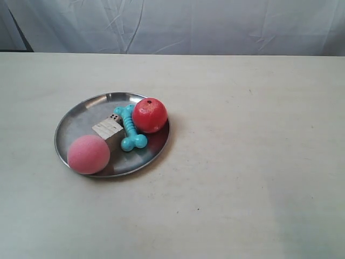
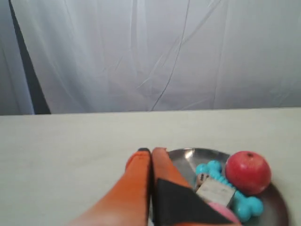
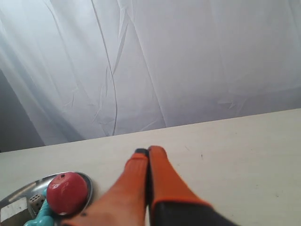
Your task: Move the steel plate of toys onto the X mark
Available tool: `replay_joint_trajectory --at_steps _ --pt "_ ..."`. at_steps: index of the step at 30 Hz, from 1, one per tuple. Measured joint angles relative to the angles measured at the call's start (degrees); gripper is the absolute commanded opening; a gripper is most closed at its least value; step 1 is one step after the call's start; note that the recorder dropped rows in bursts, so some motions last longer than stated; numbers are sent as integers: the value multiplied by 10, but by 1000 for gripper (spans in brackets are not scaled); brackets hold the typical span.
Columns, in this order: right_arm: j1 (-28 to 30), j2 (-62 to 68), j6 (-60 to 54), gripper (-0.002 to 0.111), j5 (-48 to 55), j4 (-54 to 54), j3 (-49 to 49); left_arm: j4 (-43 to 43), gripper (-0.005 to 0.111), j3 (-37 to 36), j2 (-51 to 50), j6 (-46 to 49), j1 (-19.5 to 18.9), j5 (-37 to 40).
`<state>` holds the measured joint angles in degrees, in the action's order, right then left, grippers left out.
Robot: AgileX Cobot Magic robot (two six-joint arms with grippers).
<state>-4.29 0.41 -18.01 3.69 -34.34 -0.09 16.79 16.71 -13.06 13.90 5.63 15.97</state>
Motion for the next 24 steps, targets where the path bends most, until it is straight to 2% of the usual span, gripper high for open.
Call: replay_joint_trajectory --at_steps 5,14,24 --pt "0 0 0 -1 0 0 0 -57 0 -59 0 -16 0 -14" --pt "0 0 0 -1 0 0 0 -111 0 -155 19 -73 0 -57" --pt "0 0 1 -1 1 -1 0 -133 0 -164 117 -108 0 -28"
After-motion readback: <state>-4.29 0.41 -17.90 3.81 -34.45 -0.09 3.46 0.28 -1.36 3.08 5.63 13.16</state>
